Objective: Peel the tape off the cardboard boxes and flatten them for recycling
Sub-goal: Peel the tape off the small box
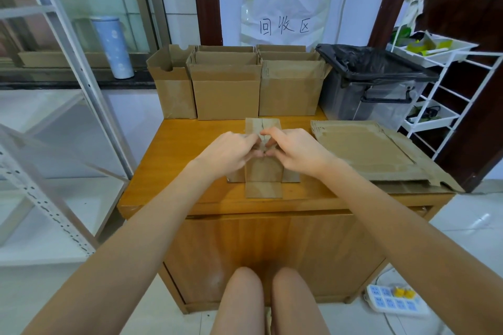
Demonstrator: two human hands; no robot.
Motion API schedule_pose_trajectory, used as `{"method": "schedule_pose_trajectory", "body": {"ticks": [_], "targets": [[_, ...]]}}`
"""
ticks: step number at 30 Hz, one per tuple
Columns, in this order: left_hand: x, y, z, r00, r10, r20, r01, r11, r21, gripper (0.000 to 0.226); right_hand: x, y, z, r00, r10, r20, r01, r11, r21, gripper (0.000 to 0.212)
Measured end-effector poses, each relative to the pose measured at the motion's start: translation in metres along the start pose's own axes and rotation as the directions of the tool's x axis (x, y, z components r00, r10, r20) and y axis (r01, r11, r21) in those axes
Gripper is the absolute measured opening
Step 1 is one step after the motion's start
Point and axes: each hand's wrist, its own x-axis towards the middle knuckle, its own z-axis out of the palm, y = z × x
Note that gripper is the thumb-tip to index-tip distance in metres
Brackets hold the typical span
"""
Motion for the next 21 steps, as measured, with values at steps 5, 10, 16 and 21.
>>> {"method": "schedule_pose_trajectory", "body": {"ticks": [5,10,16,21], "targets": [[0.0,0.004,0.001,1.0,-0.028,0.0,0.027,0.985,0.172,0.058,0.001,0.003,-0.006,1.0,-0.012,-0.009,0.013,0.999,0.053,0.038],[0.003,0.002,0.005,0.995,-0.085,-0.047,0.085,0.996,-0.015,0.043,-0.002,0.005,-0.008,0.998,0.005,0.062,-0.005,1.0,-0.003,0.047],[0.005,0.0,-0.002,0.999,-0.041,0.01,0.041,0.998,-0.039,0.037,0.006,0.001,-0.013,0.995,0.034,0.095,-0.032,0.999,-0.015,0.029],[0.007,0.0,-0.01,1.0,-0.02,0.024,0.02,1.0,0.01,0.035,0.008,0.001,-0.021,0.991,0.044,0.124,-0.051,0.997,0.059,0.024]]}}
